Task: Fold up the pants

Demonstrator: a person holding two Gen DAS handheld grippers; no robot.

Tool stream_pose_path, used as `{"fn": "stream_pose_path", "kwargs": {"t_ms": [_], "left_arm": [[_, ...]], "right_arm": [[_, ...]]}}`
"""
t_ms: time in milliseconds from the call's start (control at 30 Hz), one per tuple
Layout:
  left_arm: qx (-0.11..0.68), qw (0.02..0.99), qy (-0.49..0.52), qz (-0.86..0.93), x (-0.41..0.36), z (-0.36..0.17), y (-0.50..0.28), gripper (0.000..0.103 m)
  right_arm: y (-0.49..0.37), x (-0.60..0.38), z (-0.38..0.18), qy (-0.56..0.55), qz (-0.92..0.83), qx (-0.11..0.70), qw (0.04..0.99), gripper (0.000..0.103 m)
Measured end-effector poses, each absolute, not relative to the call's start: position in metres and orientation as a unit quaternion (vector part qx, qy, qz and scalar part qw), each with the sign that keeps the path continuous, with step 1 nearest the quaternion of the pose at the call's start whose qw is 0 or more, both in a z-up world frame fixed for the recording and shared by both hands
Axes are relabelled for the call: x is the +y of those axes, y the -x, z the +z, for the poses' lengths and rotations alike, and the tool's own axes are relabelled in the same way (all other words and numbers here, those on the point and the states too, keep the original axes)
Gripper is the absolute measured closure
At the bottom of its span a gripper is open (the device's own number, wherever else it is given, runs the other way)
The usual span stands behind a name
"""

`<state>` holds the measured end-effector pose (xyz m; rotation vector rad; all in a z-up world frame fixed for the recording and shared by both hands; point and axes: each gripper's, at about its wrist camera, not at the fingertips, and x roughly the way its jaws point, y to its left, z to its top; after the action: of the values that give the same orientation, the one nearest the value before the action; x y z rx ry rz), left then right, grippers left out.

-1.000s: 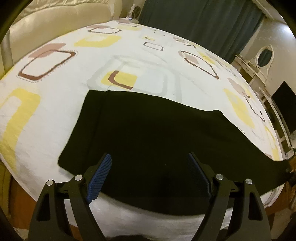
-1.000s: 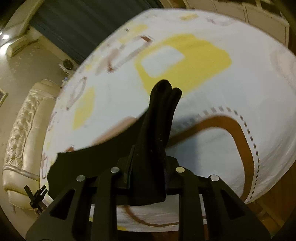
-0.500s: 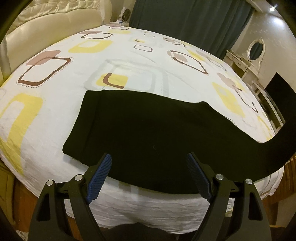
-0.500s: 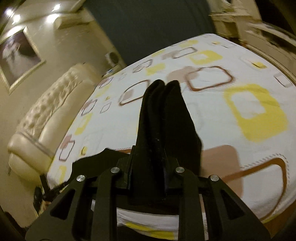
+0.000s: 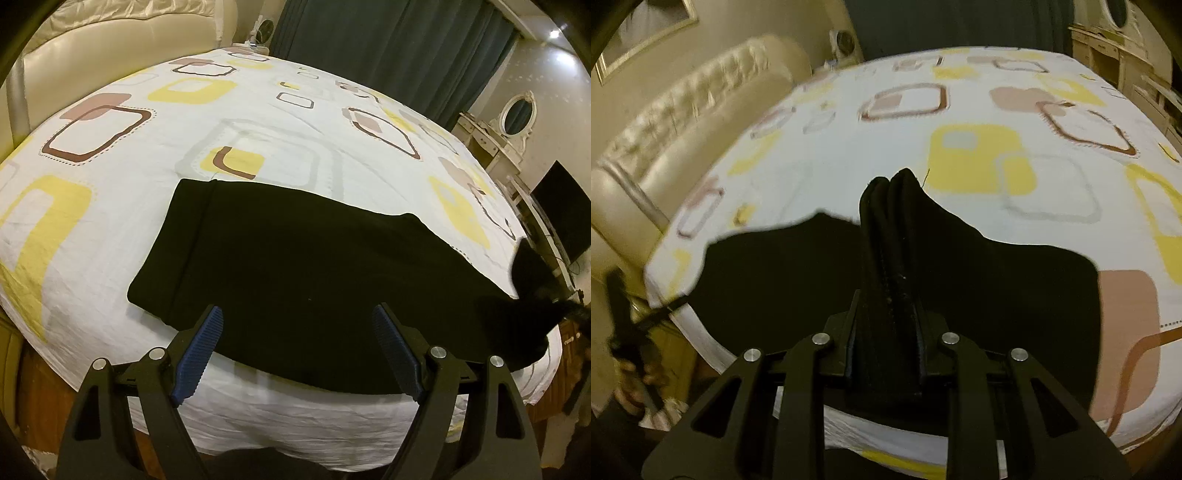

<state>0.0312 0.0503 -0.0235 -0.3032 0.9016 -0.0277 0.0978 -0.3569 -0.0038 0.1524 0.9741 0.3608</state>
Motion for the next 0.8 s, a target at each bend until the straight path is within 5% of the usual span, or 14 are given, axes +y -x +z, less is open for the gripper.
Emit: {"fn": "stream_pose_path", "kwargs": {"t_ms": [800], "left_arm": [[0.432, 0.892, 0.132, -0.03, 0.038, -0.023, -0.03, 0.021]], "right_arm": [[-0.096, -0.269, -0.076, -0.028, 0.165, 0.513, 0.842, 0.078]]}}
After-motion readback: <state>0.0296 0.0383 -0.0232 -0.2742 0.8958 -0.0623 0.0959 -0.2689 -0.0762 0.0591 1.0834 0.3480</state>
